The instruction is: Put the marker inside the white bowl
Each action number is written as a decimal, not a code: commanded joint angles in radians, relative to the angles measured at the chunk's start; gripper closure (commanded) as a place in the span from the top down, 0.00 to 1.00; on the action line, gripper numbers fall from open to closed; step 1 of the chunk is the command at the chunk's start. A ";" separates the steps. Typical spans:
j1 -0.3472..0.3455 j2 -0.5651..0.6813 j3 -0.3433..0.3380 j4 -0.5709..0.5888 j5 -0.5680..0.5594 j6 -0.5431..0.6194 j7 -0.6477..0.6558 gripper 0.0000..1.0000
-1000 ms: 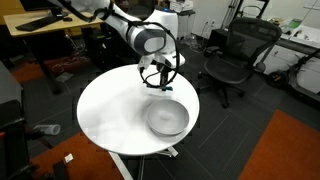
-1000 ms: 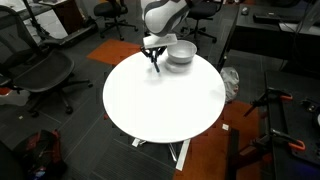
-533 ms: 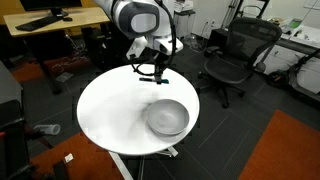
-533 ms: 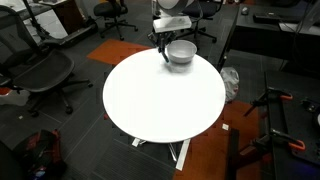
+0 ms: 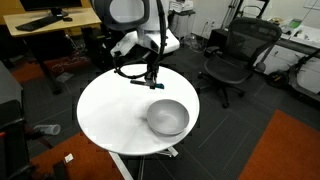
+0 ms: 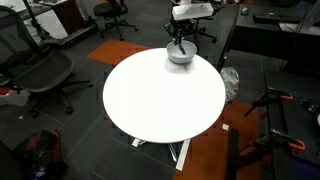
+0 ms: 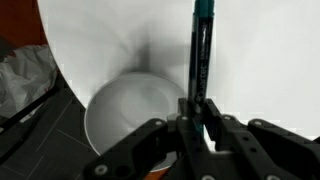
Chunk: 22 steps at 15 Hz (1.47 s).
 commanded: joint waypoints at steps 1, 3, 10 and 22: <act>-0.010 -0.066 -0.020 -0.081 -0.005 0.029 -0.007 0.05; -0.015 -0.066 -0.032 -0.088 -0.006 0.038 -0.005 0.05; -0.042 -0.039 -0.050 -0.081 -0.004 0.073 -0.008 0.05; -0.088 0.069 -0.051 -0.019 0.039 0.176 -0.012 0.05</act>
